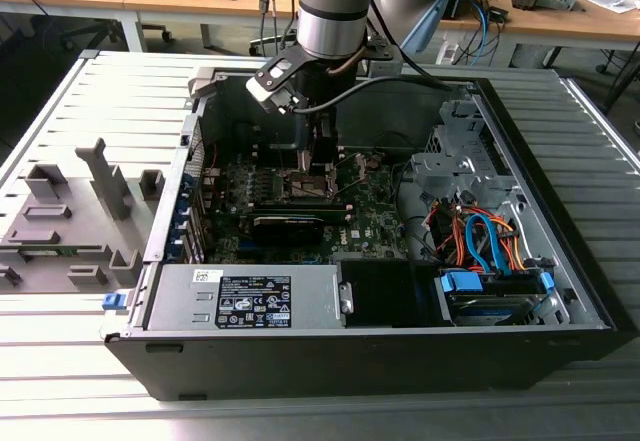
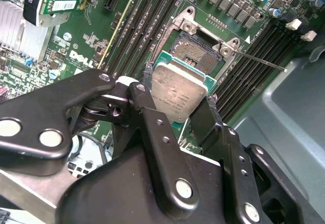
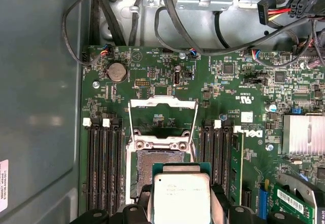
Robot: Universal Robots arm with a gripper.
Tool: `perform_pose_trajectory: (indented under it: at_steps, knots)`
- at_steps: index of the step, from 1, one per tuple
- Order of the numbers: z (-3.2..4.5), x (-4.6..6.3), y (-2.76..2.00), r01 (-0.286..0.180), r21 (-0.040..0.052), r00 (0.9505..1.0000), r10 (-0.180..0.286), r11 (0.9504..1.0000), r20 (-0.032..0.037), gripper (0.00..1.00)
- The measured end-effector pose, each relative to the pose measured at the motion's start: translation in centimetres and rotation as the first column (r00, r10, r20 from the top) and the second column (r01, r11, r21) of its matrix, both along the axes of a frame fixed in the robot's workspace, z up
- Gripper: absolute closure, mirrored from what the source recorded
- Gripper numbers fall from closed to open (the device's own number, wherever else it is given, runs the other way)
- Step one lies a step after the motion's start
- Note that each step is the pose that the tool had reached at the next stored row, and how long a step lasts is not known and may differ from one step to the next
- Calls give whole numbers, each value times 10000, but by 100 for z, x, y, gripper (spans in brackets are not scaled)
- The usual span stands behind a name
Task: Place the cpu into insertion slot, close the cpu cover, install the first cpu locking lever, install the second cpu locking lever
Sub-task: 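Place the cpu into insertion slot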
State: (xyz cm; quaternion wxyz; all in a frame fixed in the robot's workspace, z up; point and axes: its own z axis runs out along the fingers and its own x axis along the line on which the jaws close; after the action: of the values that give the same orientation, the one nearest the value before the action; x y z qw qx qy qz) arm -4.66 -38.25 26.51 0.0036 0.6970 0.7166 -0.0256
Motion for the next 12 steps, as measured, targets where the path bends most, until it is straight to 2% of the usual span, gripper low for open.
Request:
perform_pose_trajectory:
  at_steps: [12]
  knots:
    - [0,0,0,109,-1,9999,-109,9999,0,46]
